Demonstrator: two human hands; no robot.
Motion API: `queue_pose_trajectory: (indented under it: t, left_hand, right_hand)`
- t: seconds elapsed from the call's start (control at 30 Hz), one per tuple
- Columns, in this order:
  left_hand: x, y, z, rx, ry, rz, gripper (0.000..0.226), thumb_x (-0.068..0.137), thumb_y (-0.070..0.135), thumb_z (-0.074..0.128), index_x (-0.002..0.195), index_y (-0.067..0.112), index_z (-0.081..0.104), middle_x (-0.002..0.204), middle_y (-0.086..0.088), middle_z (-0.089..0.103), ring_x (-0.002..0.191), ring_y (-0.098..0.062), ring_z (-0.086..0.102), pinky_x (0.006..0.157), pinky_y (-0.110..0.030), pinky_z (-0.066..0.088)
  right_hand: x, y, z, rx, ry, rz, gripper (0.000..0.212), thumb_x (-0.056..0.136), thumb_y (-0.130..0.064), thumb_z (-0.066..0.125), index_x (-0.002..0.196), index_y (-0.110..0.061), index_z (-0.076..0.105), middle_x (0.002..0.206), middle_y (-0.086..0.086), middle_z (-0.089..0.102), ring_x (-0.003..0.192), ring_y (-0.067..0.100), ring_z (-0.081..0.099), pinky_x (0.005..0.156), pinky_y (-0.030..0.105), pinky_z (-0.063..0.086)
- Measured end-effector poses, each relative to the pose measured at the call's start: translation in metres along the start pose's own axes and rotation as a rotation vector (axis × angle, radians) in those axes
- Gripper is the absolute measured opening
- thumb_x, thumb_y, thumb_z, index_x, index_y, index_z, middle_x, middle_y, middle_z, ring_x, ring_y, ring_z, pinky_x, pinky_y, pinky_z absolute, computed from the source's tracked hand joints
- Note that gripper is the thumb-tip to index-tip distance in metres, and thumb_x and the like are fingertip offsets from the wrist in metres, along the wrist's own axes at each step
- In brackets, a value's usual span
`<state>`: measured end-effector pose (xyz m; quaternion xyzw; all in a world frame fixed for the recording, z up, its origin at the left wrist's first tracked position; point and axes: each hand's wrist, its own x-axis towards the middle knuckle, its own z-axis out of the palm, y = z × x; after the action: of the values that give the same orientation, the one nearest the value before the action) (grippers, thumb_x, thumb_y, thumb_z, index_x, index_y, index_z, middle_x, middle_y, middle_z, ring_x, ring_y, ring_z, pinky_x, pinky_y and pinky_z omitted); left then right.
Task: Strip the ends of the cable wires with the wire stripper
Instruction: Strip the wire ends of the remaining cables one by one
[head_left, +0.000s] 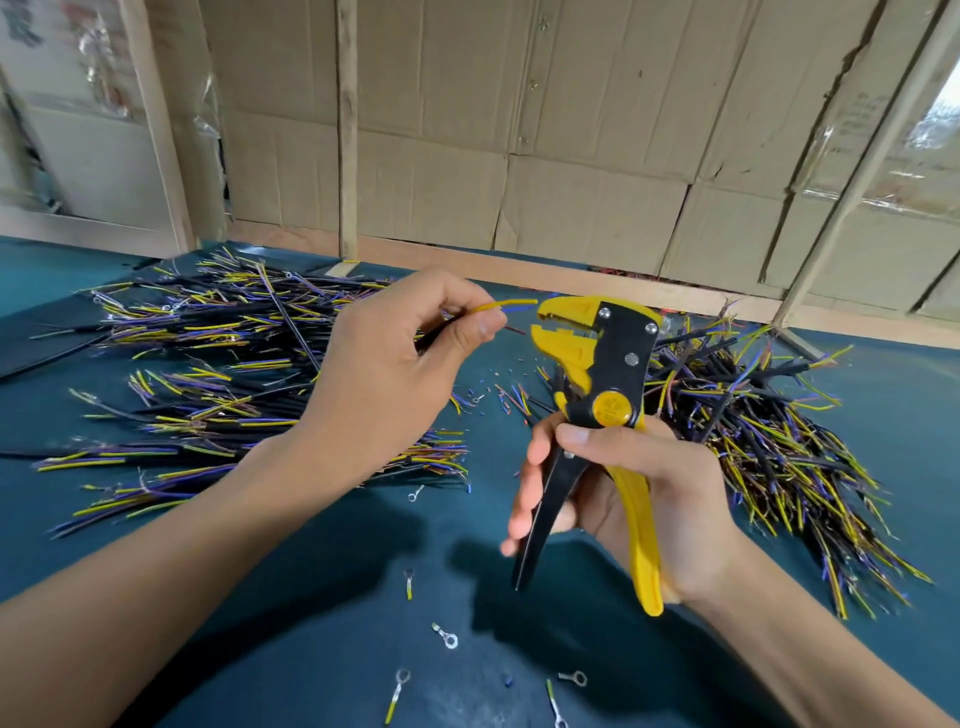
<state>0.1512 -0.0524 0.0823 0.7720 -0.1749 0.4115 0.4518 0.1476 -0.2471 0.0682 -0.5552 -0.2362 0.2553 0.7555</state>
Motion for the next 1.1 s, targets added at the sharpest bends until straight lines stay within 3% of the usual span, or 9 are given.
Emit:
queue_pose_trajectory:
  t: [0.17, 0.43, 0.87, 1.1]
  left_hand:
    - [-0.0014, -0.0022, 0.0004, 0.013, -0.001, 0.046, 0.007, 0.093, 0.019, 0.067, 0.092, 0.012, 0.069, 0.081, 0.005, 0.062, 0.067, -0.020, 0.055, 0.066, -0.032, 0.042]
    - [-0.0028, -0.0057, 0.0002, 0.001, -0.022, 0.063, 0.004, 0.093, 0.021, 0.067, 0.093, 0.019, 0.069, 0.077, 0.004, 0.064, 0.068, -0.022, 0.058, 0.067, -0.039, 0.044]
    - [-0.0026, -0.0059, 0.0024, -0.043, -0.059, 0.050, 0.005, 0.092, 0.020, 0.069, 0.092, 0.016, 0.071, 0.082, 0.012, 0.070, 0.073, -0.008, 0.065, 0.070, -0.027, 0.051]
    - [-0.0009, -0.0046, 0.0002, -0.056, -0.079, 0.013, 0.007, 0.090, 0.027, 0.069, 0.091, 0.021, 0.073, 0.081, 0.011, 0.072, 0.077, -0.020, 0.068, 0.075, -0.046, 0.054]
  right_hand:
    - [0.0006, 0.0006, 0.0013, 0.025, 0.003, 0.016, 0.021, 0.081, -0.016, 0.058, 0.081, 0.002, 0.068, 0.072, 0.026, 0.060, 0.063, 0.041, 0.065, 0.065, 0.054, 0.057]
    - [0.0000, -0.0003, -0.0006, 0.023, 0.005, 0.020, 0.021, 0.081, -0.016, 0.058, 0.080, 0.002, 0.069, 0.073, 0.026, 0.062, 0.064, 0.041, 0.066, 0.066, 0.054, 0.057]
    - [0.0011, 0.0000, -0.0009, -0.016, 0.013, 0.039, 0.020, 0.076, -0.016, 0.058, 0.071, 0.000, 0.068, 0.065, 0.025, 0.059, 0.056, 0.039, 0.063, 0.062, 0.053, 0.056]
    - [0.0007, -0.0013, -0.0029, -0.021, 0.037, 0.025, 0.022, 0.074, -0.016, 0.057, 0.069, 0.003, 0.066, 0.063, 0.025, 0.057, 0.053, 0.039, 0.061, 0.062, 0.054, 0.055]
